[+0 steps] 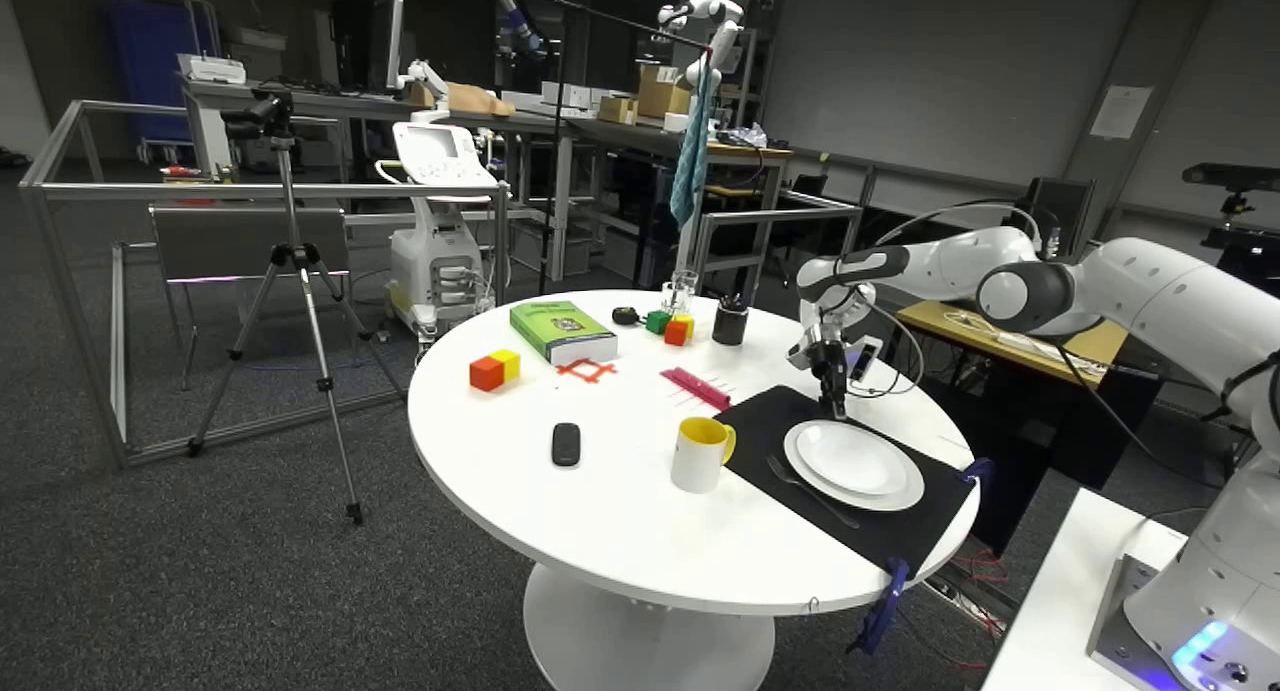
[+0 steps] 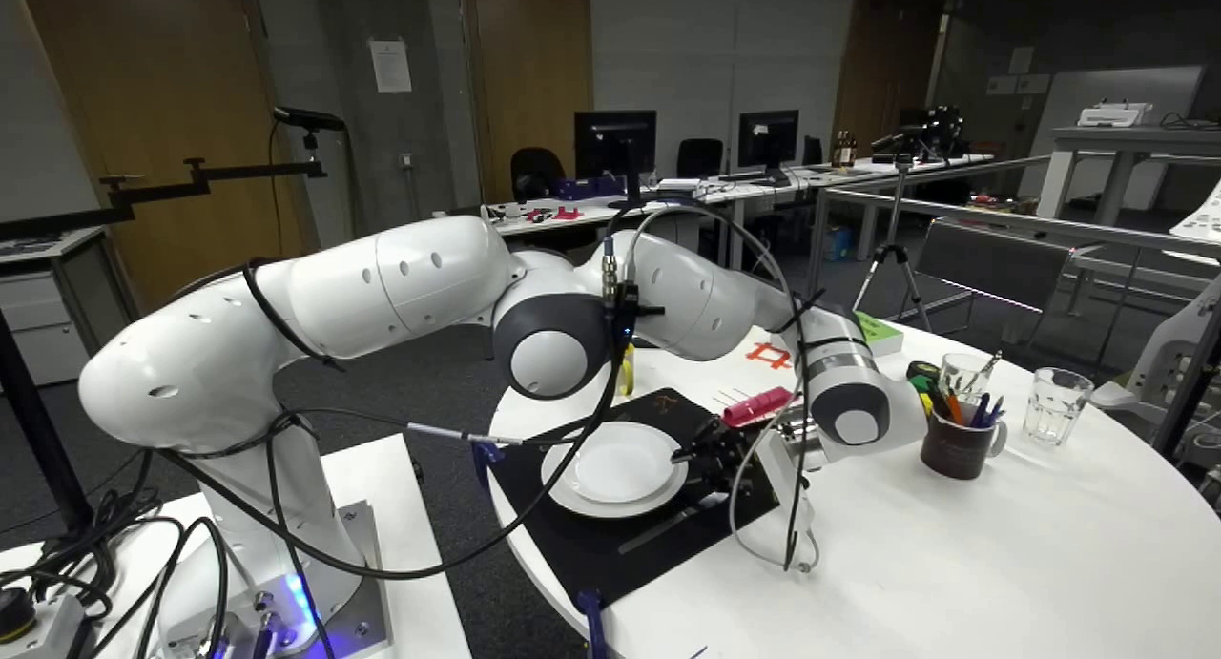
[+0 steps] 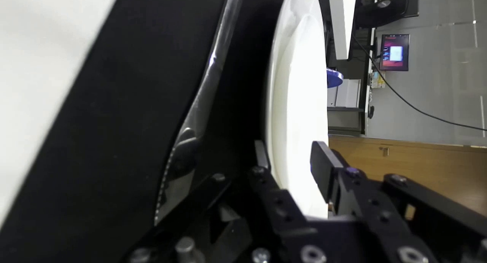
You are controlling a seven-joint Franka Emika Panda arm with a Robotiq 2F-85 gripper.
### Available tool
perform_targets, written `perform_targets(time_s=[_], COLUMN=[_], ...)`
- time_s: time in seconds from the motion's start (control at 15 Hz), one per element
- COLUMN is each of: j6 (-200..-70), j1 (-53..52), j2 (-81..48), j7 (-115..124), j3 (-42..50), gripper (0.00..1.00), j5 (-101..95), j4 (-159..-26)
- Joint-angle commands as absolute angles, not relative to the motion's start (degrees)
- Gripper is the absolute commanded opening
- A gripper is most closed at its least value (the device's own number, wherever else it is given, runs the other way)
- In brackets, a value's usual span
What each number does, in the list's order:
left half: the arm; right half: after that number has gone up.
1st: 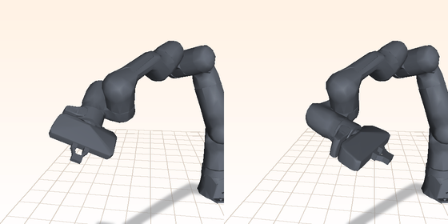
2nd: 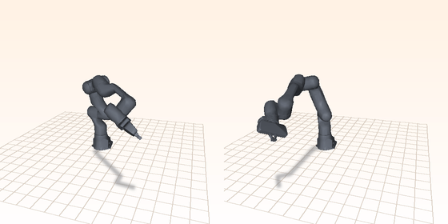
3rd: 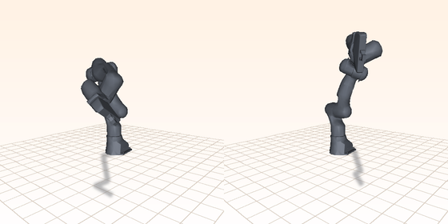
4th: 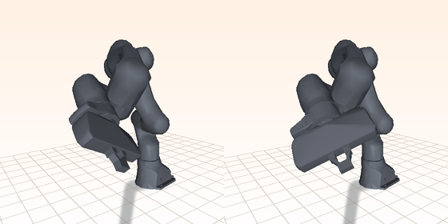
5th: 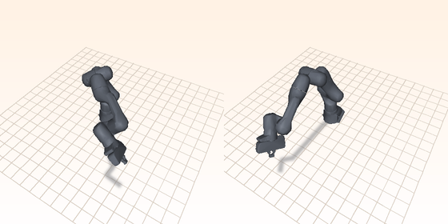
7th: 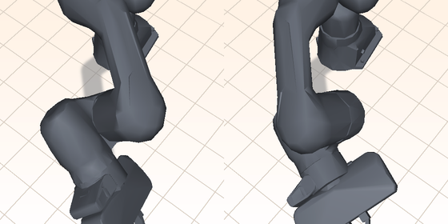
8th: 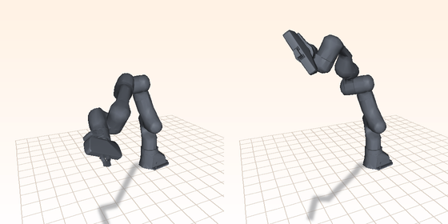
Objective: Move the plates backwards
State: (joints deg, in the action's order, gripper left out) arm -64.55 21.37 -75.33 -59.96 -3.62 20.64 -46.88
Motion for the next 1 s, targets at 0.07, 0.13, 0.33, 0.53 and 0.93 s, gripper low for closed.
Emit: perform_targets(time_s=[0.07,0.13,0.33,0.53,0.93], j6=[-61.0,-60.9,-59.8,-56.7,-51.7], j1=[21.5,21.5,21.5,22.3,23.8], j2=[-77.5,-77.7,-77.9,-79.1,-81.8], j7=[-58.3,-58.3,-58.3,-57.8,-57.9], j3=[-3.9,-3.9,-4.0,-5.3,-6.0], gripper=[0.01,0.0,0.01,0.01,0.01], j5=[20.8,20.8,20.9,19.9,20.6], j4=[-42.4,-42.2,-41.7,-39.6,-34.9])
